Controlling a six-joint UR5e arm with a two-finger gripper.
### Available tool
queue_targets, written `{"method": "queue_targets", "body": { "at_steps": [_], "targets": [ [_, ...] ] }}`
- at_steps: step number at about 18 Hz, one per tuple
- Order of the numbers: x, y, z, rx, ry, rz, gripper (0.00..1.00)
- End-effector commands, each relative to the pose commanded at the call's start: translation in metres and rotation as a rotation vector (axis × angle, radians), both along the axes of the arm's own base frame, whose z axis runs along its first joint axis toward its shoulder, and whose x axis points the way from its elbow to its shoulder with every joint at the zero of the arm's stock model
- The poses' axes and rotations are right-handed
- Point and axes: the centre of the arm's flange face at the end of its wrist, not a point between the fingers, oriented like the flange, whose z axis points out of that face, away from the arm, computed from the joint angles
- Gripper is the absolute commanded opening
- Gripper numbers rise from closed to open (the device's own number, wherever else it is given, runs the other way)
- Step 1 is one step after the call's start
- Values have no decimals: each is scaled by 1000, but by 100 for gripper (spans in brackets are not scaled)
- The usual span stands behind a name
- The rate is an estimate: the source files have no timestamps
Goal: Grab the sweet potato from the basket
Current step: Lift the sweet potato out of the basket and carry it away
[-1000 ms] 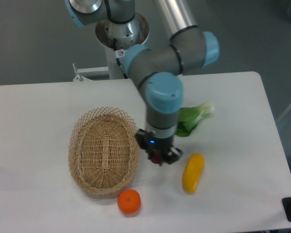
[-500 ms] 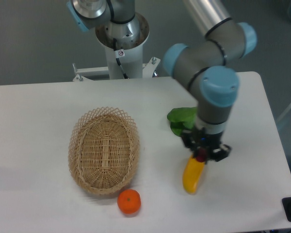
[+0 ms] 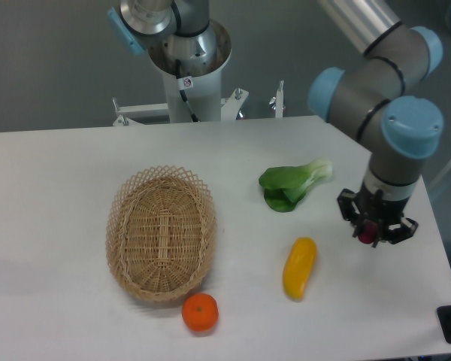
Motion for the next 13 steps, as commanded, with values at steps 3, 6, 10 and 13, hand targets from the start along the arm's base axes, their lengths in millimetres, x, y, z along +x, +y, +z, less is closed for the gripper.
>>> {"method": "queue_targets", "body": {
  "at_steps": [3, 6, 10, 13],
  "targets": [
    [-2, 0, -1, -14, -9, -47, 16],
    [-2, 0, 0, -18, -6, -48, 16],
    [-2, 0, -2, -20, -7, -46, 16],
    [-2, 0, -3, -20, -7, -46, 16]
  ]
}}
